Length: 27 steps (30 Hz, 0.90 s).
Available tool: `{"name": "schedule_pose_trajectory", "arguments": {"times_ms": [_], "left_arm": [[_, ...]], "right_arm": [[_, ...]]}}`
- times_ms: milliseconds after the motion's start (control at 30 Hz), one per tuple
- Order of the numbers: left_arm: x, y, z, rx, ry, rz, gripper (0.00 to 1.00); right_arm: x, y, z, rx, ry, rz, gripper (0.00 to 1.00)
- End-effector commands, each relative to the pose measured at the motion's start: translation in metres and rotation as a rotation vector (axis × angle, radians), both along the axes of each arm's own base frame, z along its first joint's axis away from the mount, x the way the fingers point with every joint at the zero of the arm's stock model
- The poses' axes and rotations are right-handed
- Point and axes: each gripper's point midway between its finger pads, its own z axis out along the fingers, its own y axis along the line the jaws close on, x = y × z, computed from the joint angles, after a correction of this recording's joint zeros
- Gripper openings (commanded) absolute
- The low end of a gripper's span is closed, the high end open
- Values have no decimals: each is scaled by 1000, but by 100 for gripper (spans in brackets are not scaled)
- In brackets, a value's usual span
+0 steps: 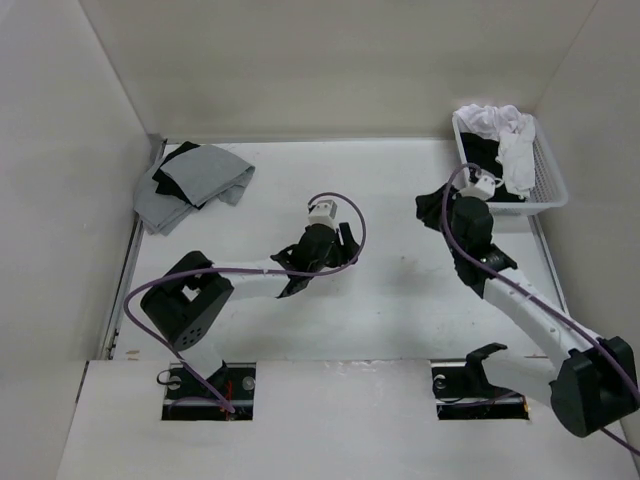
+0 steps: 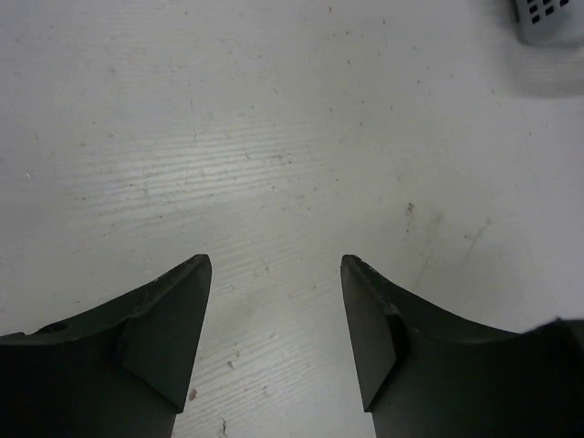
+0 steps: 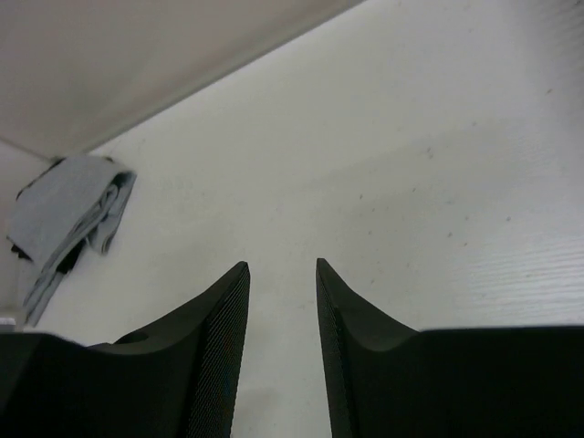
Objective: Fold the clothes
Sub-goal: Grab the tank top from the pile
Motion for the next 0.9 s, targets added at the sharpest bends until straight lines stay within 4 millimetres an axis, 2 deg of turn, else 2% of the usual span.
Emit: {"name": "schedule_pose_trajectory", "arguments": {"times_ms": [0, 33, 200, 233, 300, 367, 400, 467, 533, 667, 800, 867], "left_arm": [[-1, -20, 27, -53, -70, -65, 58], [-4, -20, 25, -50, -73, -68, 58], [-7, -12, 29, -73, -122, -63, 58], [-7, -9, 35, -85, -162, -66, 58], [-8, -6, 39, -100, -185, -68, 58], [-10, -4, 45, -119, -211, -74, 55], [-9, -3, 46, -123, -219, -71, 53], [-8, 3, 47, -130, -227, -62, 50], [-5, 8, 48, -135, -229, -48, 49], [0, 16, 47, -146, -219, -26, 50], [2, 22, 48, -151, -224, -13, 51], [4, 25, 47, -157, -218, -4, 51]], "right_arm": [[24, -36, 31, -23, -34, -130, 37], [34, -53, 36, -27, -23, -178, 33], [70, -103, 50, -47, 6, -311, 11], [90, -129, 50, -54, 33, -371, 6], [108, -155, 46, -63, 63, -432, 3], [134, -198, 36, -63, 107, -513, 1], [140, -211, 32, -67, 121, -535, 1], [158, -242, 22, -72, 152, -583, 5], [184, -268, 8, -83, 177, -598, 17], [220, -305, -22, -117, 226, -613, 36], [236, -345, -49, -84, 261, -660, 44], [241, -355, -60, -68, 274, -658, 46]]}}
